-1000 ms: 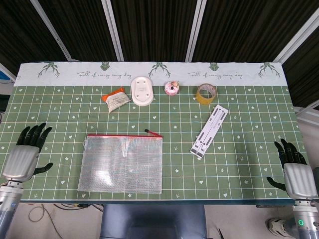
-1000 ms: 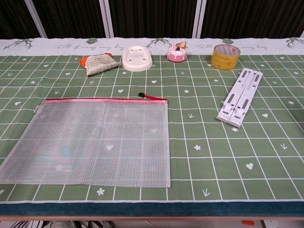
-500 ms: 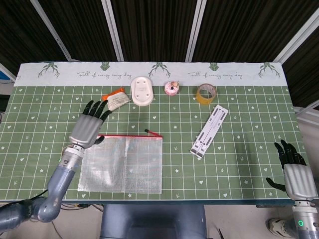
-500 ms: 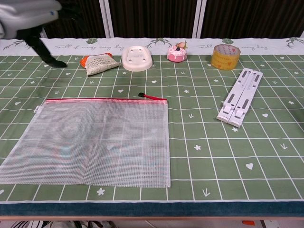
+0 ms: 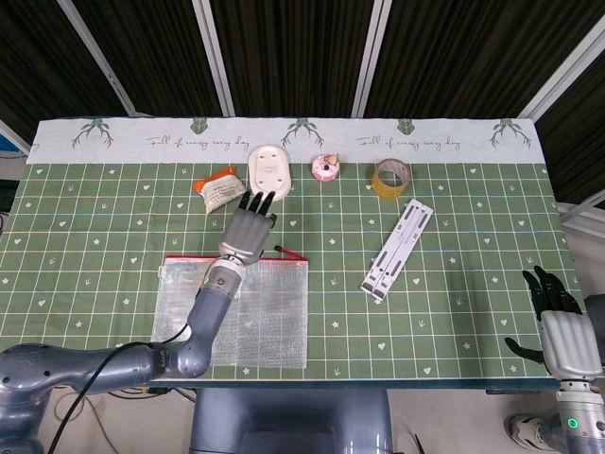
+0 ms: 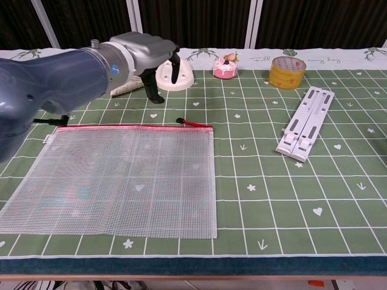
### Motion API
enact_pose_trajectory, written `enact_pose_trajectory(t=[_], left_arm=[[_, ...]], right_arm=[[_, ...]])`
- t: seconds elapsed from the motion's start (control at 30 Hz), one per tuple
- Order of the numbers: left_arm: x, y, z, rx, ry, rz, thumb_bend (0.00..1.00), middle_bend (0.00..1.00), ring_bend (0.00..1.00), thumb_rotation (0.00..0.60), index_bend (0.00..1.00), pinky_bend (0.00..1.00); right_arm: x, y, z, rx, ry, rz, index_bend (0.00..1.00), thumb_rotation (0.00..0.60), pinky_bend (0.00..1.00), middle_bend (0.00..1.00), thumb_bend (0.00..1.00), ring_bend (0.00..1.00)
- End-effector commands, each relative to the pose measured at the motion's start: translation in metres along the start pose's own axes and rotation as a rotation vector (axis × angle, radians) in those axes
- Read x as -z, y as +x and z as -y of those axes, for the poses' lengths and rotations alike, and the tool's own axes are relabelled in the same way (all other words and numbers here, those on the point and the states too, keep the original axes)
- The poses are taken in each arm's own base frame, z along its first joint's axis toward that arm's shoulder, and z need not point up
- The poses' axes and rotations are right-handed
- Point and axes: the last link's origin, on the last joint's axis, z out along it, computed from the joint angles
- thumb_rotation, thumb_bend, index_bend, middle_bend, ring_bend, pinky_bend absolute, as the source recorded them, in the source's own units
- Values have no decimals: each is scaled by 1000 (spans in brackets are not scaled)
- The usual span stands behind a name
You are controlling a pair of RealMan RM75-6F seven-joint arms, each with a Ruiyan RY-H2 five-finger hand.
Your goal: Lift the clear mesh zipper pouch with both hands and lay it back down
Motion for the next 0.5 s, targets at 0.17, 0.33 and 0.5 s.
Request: enact_pose_trajectory(t=[0.17, 0.33, 0.5], left_arm=[[-20, -14, -37, -42, -23, 30, 264, 47, 0, 600, 430, 0], [-26, -25, -46, -82, -19, 40, 265, 47, 0, 600, 434, 0], [-31, -32, -49, -93, -4, 54, 267, 51, 0, 600, 440, 0]], right_arm=[[0, 0, -1, -10, -9, 8, 0, 600, 200, 0, 152, 0], [0, 0, -2, -19, -14, 11, 0, 600, 200, 0, 155, 0], [0, 0, -2, -25, -18, 16, 0, 600, 200, 0, 157, 0]])
